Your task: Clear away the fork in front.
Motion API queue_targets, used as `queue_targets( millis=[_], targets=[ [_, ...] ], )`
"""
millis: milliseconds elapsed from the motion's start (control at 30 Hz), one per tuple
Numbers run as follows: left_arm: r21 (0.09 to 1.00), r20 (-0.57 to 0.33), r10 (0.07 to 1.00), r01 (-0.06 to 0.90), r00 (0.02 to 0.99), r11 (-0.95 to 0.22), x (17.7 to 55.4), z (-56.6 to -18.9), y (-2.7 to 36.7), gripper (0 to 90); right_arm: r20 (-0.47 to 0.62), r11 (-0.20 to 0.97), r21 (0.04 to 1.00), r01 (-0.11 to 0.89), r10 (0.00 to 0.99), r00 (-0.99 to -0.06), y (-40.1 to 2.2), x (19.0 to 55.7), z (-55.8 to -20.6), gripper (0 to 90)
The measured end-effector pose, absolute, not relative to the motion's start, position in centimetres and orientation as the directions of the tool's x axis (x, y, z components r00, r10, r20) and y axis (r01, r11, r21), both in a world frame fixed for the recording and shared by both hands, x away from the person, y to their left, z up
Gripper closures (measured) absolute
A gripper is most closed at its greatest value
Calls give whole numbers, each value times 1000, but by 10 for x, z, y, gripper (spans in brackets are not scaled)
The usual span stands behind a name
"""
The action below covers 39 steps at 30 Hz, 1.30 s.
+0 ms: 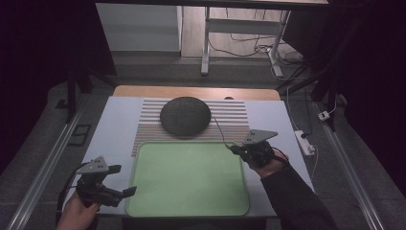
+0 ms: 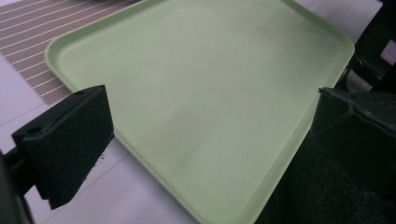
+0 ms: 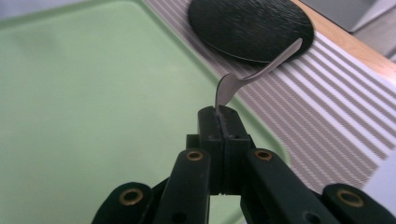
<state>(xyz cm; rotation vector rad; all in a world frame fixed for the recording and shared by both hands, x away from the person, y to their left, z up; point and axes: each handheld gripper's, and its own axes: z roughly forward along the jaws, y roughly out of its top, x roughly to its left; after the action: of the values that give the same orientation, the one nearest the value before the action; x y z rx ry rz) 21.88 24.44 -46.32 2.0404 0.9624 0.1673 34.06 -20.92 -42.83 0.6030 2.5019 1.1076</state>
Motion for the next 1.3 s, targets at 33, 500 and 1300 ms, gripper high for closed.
queue_targets(
  millis=[33,500,1300],
  targets=[
    [744,-216,679,569,701,-350,222,-463,241,0,-121,599,763,242,500,-857,-210,337,-428,897],
    [734,-210,551,503,807,-457,257,-455,198,0,-10,568,793,220,373,-928,-209,302,-427,897],
    [702,-104,423,367,900,-610,296,-437,137,0,66,578,794,187,224,-972,-198,275,-431,897]
  ],
)
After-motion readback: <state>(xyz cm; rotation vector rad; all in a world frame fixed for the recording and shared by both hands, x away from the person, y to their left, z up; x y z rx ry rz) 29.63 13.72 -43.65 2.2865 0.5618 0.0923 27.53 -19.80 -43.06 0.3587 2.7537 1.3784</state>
